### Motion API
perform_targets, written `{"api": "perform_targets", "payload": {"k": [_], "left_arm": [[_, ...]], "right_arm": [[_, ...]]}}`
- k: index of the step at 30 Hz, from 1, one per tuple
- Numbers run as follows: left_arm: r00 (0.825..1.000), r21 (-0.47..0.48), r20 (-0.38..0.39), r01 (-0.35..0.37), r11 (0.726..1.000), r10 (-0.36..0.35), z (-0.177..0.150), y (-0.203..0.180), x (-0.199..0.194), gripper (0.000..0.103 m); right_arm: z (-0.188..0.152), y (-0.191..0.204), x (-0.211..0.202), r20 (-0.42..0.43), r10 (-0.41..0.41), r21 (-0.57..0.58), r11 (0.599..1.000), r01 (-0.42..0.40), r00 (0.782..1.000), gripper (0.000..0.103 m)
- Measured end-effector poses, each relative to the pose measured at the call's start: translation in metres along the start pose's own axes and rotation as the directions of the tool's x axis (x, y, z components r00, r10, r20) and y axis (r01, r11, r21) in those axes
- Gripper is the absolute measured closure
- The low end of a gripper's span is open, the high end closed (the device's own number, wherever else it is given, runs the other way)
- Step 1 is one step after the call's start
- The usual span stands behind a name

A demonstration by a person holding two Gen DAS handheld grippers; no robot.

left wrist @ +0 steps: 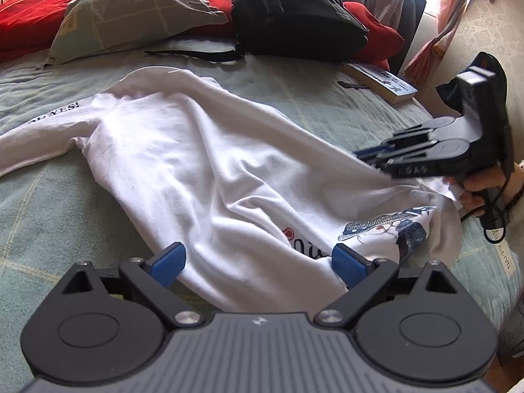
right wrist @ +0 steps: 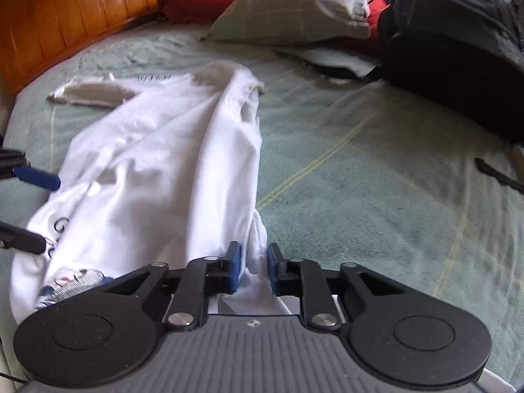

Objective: Fold clothes

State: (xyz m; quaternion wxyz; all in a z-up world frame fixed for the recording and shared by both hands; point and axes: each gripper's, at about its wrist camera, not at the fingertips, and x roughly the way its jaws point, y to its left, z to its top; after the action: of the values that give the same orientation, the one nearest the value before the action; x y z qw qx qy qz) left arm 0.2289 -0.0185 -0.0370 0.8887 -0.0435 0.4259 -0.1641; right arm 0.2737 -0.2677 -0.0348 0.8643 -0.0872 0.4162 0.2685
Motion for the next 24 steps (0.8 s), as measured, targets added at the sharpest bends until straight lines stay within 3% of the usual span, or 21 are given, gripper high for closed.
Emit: {"api": "perform_targets", "payload": {"k": [4,7,12,17,24], "left_arm": [[1.000,0.013,0.006,-0.005,1.000,0.005,-0.002,-0.002,-0.004,0.007],[1.000,0.016,0.007,-0.002,1.000,0.002,-0.002,-0.002,-0.005,0.007],[1.000,0.027,0.009,-0.003,1.000,0.003,-0.003,-0.004,-0.008,0.007],[1.000,0.029,0.014,-0.001,1.000,0.001,-0.003,-0.004,-0.009,0.007],[1.000,0.036,0.017,-0.003,0.999,0.002,-0.003,-0.006,-0.011,0.007]], "right_arm": [[0.005,-0.015,-0.015,0.042,0.045,0.063,0.997,-0.048,0.998,0.082],[0.003,-0.027,-0.010,0.029,0.070,0.114,0.991,-0.073,0.997,0.076],[0.003,-0.047,-0.009,0.076,0.058,0.206,0.976,-0.073,0.995,0.075],[0.001,-0.036,0.004,0.020,0.027,0.134,0.991,-0.030,0.999,0.075],[0.000,0.001,0.025,-0.002,-0.063,-0.102,0.993,0.063,0.998,0.076]]}}
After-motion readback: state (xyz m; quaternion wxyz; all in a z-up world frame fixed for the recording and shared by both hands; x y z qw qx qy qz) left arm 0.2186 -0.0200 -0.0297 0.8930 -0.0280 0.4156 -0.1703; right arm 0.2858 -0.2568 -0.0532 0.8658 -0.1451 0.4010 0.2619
